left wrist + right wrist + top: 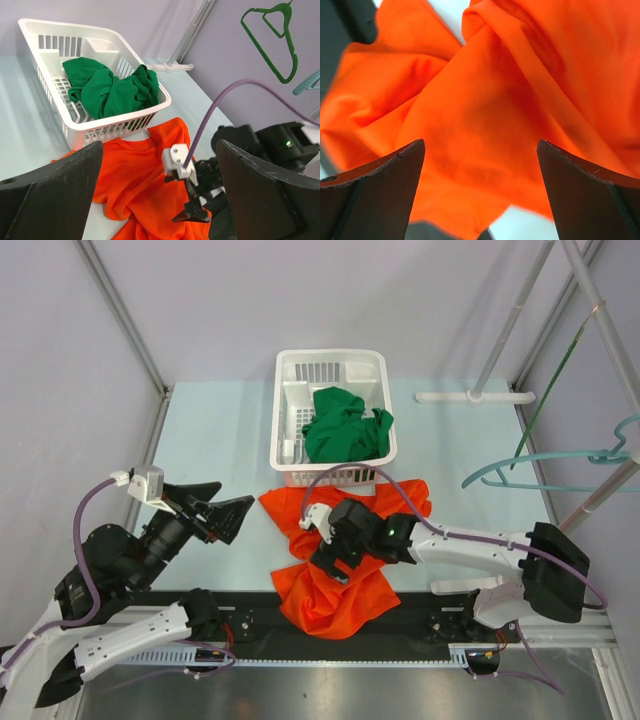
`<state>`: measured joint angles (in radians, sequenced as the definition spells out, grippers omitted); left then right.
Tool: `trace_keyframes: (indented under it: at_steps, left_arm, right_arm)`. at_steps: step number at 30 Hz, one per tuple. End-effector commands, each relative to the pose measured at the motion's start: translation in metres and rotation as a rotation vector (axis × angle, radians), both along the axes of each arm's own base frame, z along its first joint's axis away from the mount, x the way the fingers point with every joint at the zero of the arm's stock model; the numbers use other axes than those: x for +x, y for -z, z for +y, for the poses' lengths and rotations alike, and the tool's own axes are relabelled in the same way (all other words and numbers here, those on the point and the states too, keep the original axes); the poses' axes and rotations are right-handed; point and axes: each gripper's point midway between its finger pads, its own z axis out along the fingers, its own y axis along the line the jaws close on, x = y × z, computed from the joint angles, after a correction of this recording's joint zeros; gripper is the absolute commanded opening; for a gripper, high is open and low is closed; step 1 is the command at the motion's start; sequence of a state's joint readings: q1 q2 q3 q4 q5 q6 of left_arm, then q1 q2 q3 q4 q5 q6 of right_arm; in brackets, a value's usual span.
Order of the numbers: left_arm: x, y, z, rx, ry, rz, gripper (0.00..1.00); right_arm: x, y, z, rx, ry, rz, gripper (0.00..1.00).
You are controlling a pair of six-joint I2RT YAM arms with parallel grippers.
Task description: Remove the t-shirt from the hanger
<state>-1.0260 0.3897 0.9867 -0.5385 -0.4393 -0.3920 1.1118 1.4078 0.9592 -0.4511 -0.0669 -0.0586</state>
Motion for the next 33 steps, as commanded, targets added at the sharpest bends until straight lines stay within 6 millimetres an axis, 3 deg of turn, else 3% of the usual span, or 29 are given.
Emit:
trace_keyframes:
  at_steps: [1, 4, 9, 12, 13, 14, 17, 18, 19, 20, 21, 23, 25, 27, 28, 30, 32, 33]
  left_arm:
    - [0.000, 0.001, 0.000, 0.002, 0.001, 0.005, 1.00]
    - [-0.001, 0.002, 0.000, 0.001, 0.004, 0.008, 1.00]
    - [0.000, 0.007, -0.002, 0.003, 0.003, 0.017, 0.99]
    - [0.001, 0.013, -0.004, 0.007, 0.005, 0.027, 1.00]
    - [0.001, 0.015, -0.004, 0.009, 0.005, 0.032, 1.00]
    - [0.002, 0.020, -0.006, 0.023, 0.005, 0.043, 1.00]
    - [0.004, 0.030, -0.005, 0.038, -0.012, 0.071, 1.00]
    - [0.004, 0.033, -0.004, 0.042, -0.016, 0.077, 1.00]
    - [0.005, 0.035, -0.003, 0.045, -0.025, 0.082, 1.00]
    - [0.005, 0.040, -0.003, 0.046, -0.028, 0.093, 1.00]
    - [0.005, 0.042, -0.003, 0.049, -0.028, 0.097, 1.00]
    - [0.005, 0.050, -0.004, 0.054, -0.029, 0.113, 1.00]
    - [0.005, 0.054, -0.004, 0.055, -0.029, 0.119, 1.00]
    - [0.005, 0.058, -0.004, 0.057, -0.031, 0.124, 1.00]
    - [0.005, 0.060, -0.003, 0.057, -0.036, 0.125, 1.00]
    - [0.006, 0.060, -0.003, 0.047, -0.039, 0.124, 1.00]
    - [0.005, 0.059, -0.001, 0.035, -0.043, 0.117, 1.00]
    - [0.006, 0.058, -0.001, 0.029, -0.044, 0.115, 1.00]
  right_arm:
    - [0.029, 0.001, 0.038, 0.131, -0.025, -0.232, 1.00]
    - [0.021, 0.017, 0.041, 0.129, -0.097, -0.199, 1.00]
    - [0.027, 0.045, 0.040, 0.024, -0.095, -0.172, 0.98]
    - [0.037, 0.056, 0.035, -0.026, -0.062, -0.193, 0.79]
    - [0.041, 0.058, 0.032, -0.045, -0.045, -0.187, 0.64]
    - [0.042, 0.060, 0.031, -0.057, -0.027, -0.169, 0.57]
    - [0.053, 0.046, 0.031, -0.046, 0.031, -0.218, 0.33]
    - [0.058, 0.033, 0.030, -0.013, 0.056, -0.261, 0.24]
    - [0.059, 0.020, 0.032, 0.020, 0.074, -0.291, 0.01]
    - [0.061, 0.008, 0.032, 0.057, 0.100, -0.312, 0.00]
    - [0.061, -0.023, 0.033, 0.153, 0.113, -0.347, 0.00]
    - [0.060, -0.059, 0.033, 0.260, 0.130, -0.387, 0.00]
    - [0.058, -0.126, 0.032, 0.445, 0.157, -0.438, 0.00]
    - [0.051, -0.171, 0.033, 0.581, 0.151, -0.429, 0.00]
    - [0.047, -0.212, 0.031, 0.680, 0.148, -0.436, 0.00]
    - [0.046, -0.245, 0.029, 0.786, 0.161, -0.363, 0.00]
    - [0.063, -0.296, 0.018, 0.903, 0.224, -0.368, 0.00]
    - [0.068, -0.311, 0.017, 0.935, 0.255, -0.360, 0.00]
